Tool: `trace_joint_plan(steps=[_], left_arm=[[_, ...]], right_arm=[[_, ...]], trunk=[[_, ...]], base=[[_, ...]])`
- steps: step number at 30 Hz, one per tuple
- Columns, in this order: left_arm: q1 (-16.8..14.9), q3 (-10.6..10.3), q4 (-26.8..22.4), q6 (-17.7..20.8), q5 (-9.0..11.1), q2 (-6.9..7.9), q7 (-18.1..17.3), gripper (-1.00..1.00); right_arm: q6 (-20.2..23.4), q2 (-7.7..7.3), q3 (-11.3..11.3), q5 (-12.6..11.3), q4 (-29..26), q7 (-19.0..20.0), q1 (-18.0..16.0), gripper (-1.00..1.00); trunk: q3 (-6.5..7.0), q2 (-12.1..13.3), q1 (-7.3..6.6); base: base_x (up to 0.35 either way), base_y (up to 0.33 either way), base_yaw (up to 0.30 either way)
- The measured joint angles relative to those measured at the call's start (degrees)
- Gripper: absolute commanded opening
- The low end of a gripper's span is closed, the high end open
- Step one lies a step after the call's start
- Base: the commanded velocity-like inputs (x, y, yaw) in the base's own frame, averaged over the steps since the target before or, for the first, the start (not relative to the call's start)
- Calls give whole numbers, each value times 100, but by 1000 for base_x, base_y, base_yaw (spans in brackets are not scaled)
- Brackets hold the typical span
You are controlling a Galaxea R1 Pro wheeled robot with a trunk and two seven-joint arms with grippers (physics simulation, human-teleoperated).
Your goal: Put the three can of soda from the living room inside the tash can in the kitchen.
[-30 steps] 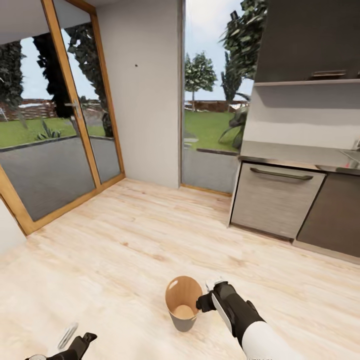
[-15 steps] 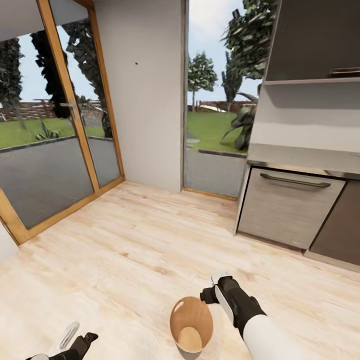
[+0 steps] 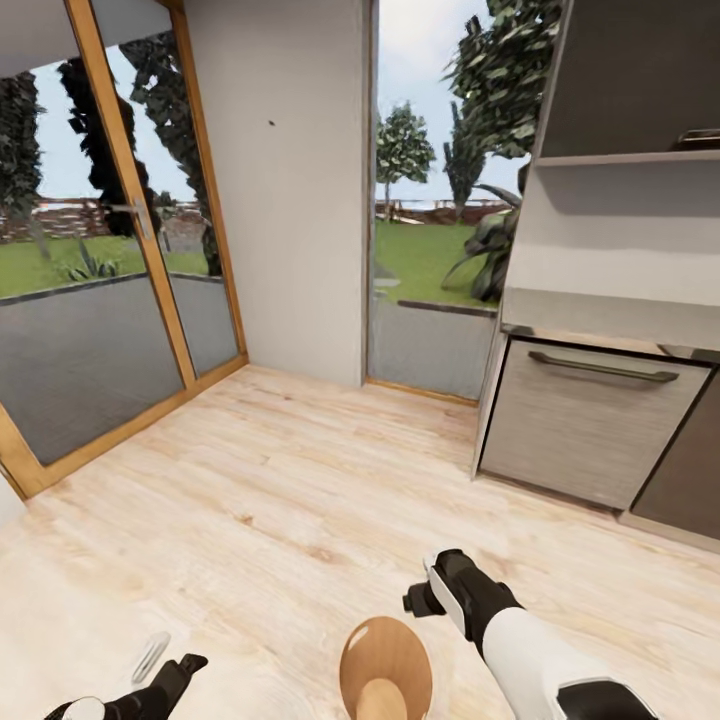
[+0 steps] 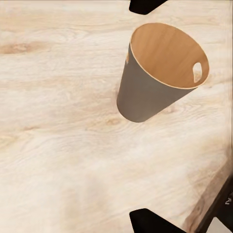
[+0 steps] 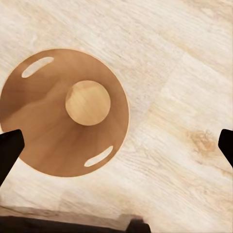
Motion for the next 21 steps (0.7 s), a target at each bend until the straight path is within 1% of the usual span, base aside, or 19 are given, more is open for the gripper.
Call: trace_joint_plan(steps=[1, 3, 4, 11, 21], left_arm=[[0, -122, 4, 10, 2, 19, 1, 100], [0, -227, 22, 5, 6, 37, 5, 100], [0, -244, 30, 3, 9, 39, 8, 100], [0, -321, 104, -7, 19, 46, 3, 100], [-8, -344, 130, -17, 17, 55, -6, 100]], right_arm=[[1, -2, 0, -2, 28, -1, -6, 100], [5, -4, -3, -7, 55, -12, -12, 100], [7, -5, -5, -9, 61, -16, -14, 100], [14, -1, -9, -63, 80, -27, -16, 100], [15, 2, -10, -83, 84, -29, -16, 100]], trunk=[[-18, -40, 22], [-54, -120, 66], [-72, -160, 88], [-197, -441, 242], [-377, -842, 461]], base=[[10, 0, 0], [6, 0, 0], [4, 0, 0], [1, 0, 0], [0, 0, 0]])
